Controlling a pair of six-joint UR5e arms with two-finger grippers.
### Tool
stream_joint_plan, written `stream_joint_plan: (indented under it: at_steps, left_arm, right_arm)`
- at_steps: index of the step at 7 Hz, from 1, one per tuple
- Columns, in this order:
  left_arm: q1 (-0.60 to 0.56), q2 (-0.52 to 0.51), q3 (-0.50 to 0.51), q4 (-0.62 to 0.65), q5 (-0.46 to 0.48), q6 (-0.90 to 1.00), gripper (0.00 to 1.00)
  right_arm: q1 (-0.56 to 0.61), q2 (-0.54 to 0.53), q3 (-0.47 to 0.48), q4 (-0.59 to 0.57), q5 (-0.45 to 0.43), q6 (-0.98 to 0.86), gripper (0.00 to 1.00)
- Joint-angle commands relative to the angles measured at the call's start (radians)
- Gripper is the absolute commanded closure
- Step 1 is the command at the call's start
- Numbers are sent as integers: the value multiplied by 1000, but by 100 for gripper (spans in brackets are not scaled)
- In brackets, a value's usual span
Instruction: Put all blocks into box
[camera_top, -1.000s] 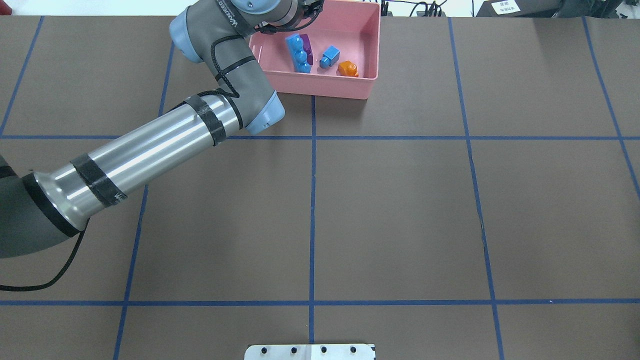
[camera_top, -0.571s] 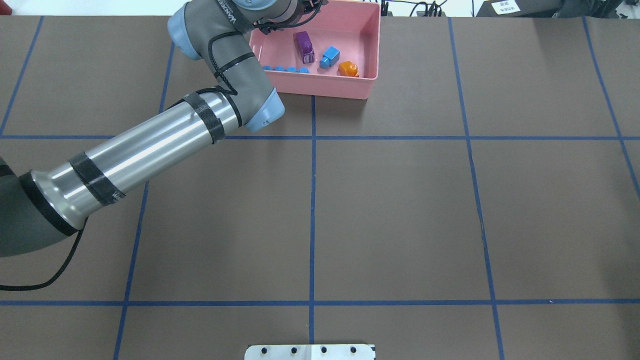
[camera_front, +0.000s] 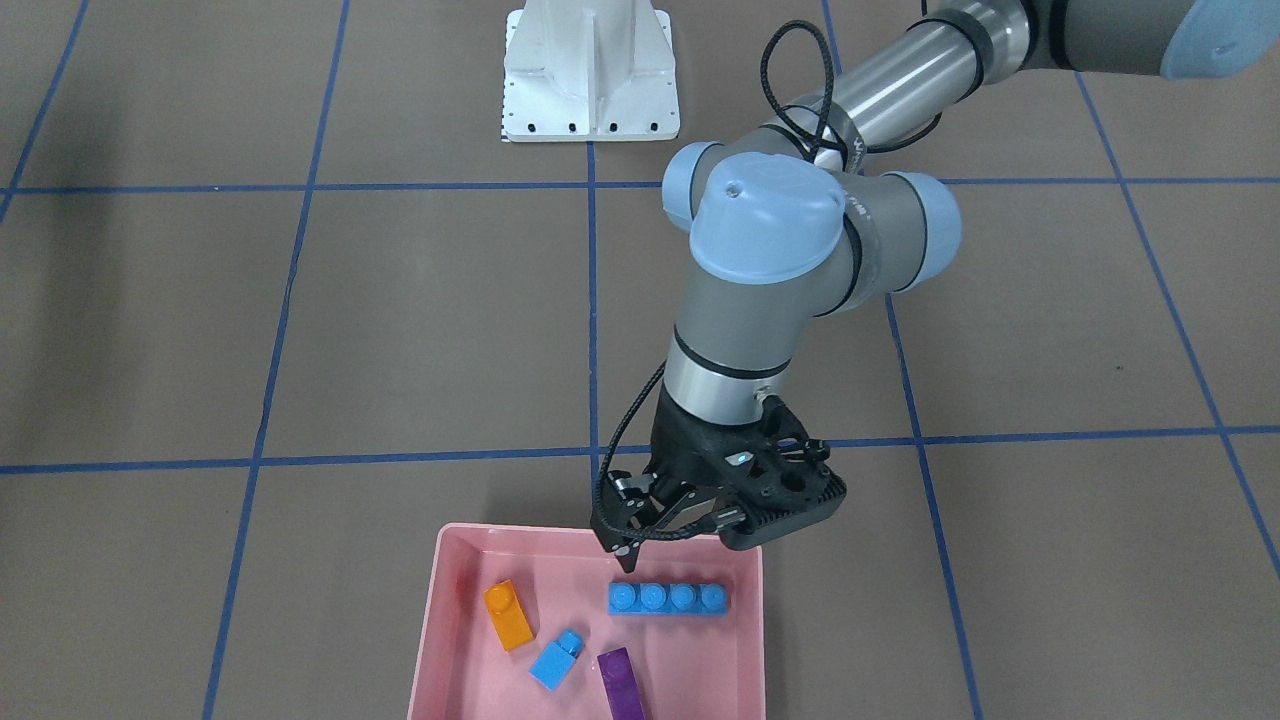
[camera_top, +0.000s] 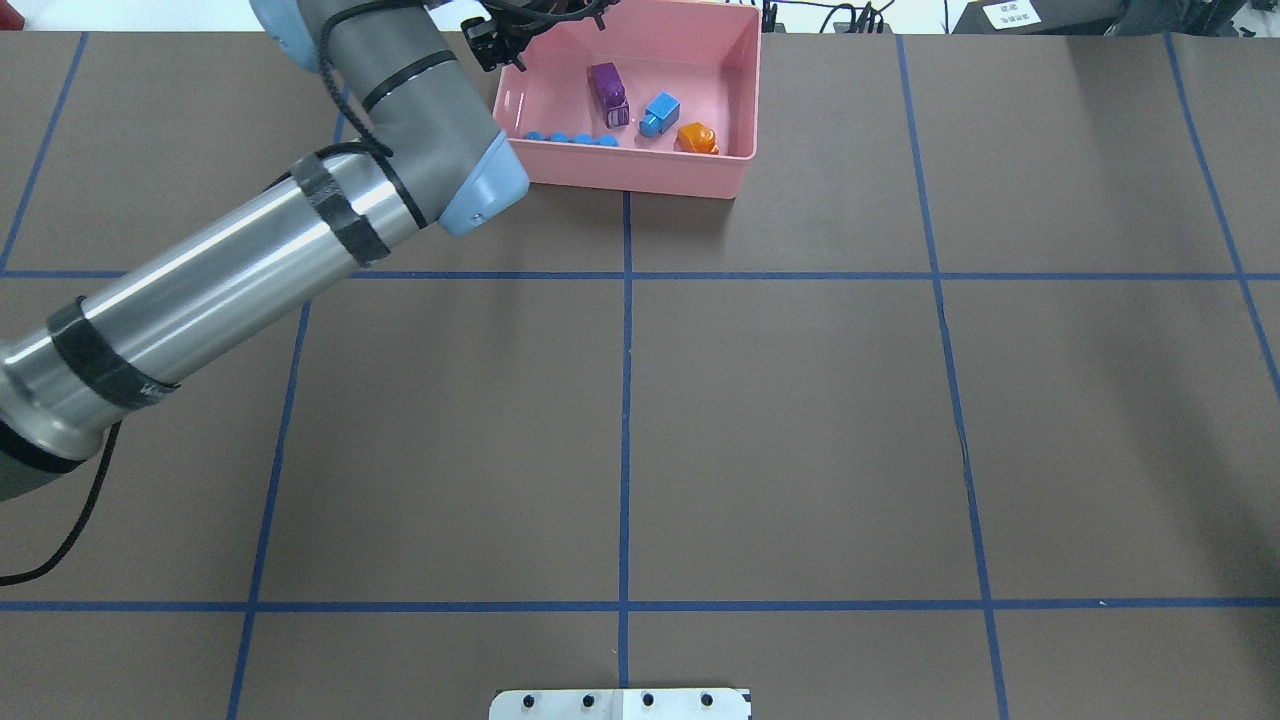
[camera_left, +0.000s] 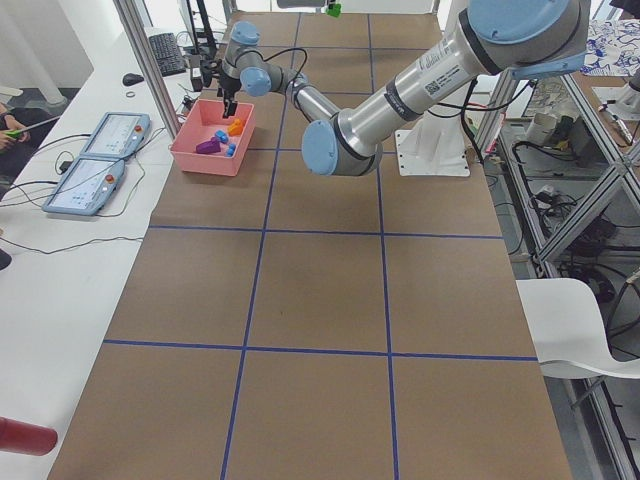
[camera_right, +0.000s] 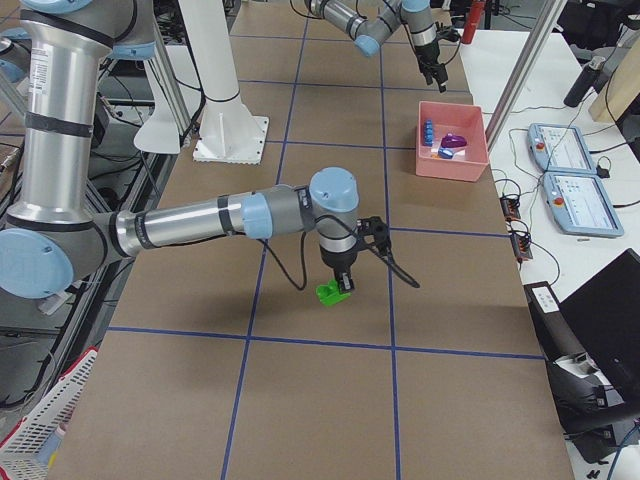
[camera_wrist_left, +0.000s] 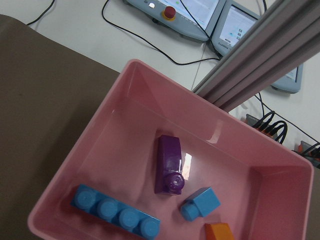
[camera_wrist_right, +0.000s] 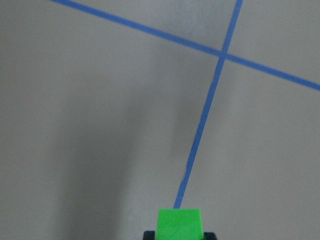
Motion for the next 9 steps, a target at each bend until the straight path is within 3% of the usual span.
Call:
stream_joint_plan:
  at_steps: [1, 3, 6, 9]
  left_arm:
    - [-55, 231, -205, 28, -46, 203, 0]
    - [-78, 369, -306, 39, -57, 337, 0]
    - [-105, 515, -411, 82, -52, 490, 0]
    - [-127, 620, -449, 82, -51, 625, 0]
  right_arm:
    - [0, 282, -53, -214, -3, -2, 100]
    - [-58, 504, -179, -263, -21, 30, 100]
    - [-219, 805, -344, -198, -90, 328, 100]
    - [-394, 911, -564, 254, -214, 782, 100]
